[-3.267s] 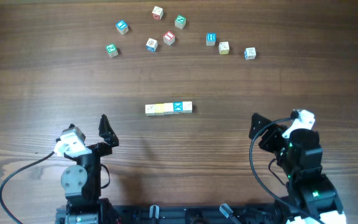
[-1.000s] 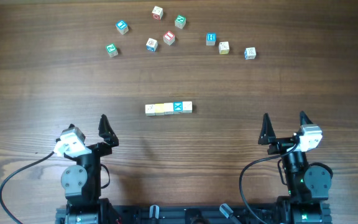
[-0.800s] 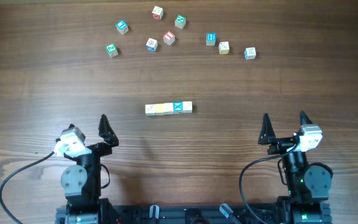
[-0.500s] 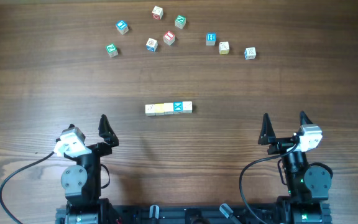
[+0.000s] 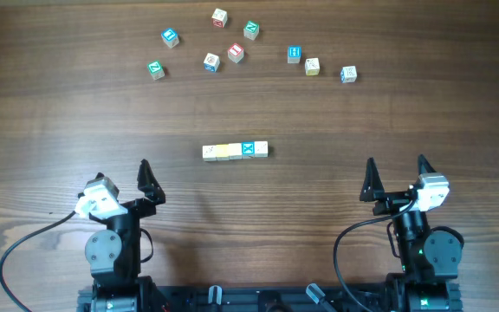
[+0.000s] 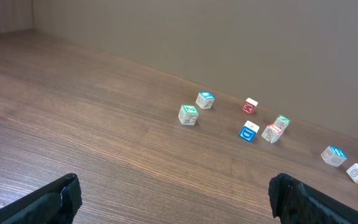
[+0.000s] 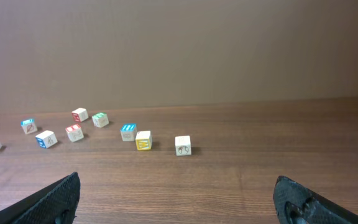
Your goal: Form a horizontal line
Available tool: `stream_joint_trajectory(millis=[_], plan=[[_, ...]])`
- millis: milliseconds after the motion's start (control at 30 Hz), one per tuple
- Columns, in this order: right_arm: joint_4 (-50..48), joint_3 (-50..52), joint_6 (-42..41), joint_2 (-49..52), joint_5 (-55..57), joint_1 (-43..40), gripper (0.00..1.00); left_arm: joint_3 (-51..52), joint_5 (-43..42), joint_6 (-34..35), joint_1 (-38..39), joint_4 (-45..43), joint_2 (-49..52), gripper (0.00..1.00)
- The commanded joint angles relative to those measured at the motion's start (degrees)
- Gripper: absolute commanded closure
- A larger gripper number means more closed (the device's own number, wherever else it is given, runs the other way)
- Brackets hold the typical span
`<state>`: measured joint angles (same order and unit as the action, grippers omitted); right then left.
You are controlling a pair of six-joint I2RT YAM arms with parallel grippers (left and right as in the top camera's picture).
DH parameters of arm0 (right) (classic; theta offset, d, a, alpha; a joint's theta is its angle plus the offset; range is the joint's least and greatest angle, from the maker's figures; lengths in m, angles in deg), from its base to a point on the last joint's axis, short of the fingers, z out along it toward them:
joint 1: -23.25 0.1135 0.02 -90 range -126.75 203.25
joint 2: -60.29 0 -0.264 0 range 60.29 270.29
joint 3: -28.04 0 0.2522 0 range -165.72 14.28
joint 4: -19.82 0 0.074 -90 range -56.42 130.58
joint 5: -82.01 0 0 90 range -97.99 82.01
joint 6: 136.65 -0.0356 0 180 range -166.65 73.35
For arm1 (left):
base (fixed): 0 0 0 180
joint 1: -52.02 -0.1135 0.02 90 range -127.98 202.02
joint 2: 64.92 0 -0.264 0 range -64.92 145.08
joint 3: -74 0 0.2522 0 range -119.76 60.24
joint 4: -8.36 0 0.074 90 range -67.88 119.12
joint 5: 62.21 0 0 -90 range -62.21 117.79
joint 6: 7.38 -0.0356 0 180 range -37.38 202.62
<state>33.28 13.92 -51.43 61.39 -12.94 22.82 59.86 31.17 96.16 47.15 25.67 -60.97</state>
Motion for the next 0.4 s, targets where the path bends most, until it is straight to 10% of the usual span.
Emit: stream_joint_trajectory(millis=[0,367], plan=[[-0.1,0.1,0.7,-0.8,-0.9,0.2,0.0,0.0,0.8,-1.4,0.2,0.2,-0.1,0.0],[-0.1,0.1,0.7,-0.8,-0.9,0.2,0.0,0.0,0.8,-1.4,0.2,0.2,-0.1,0.0]])
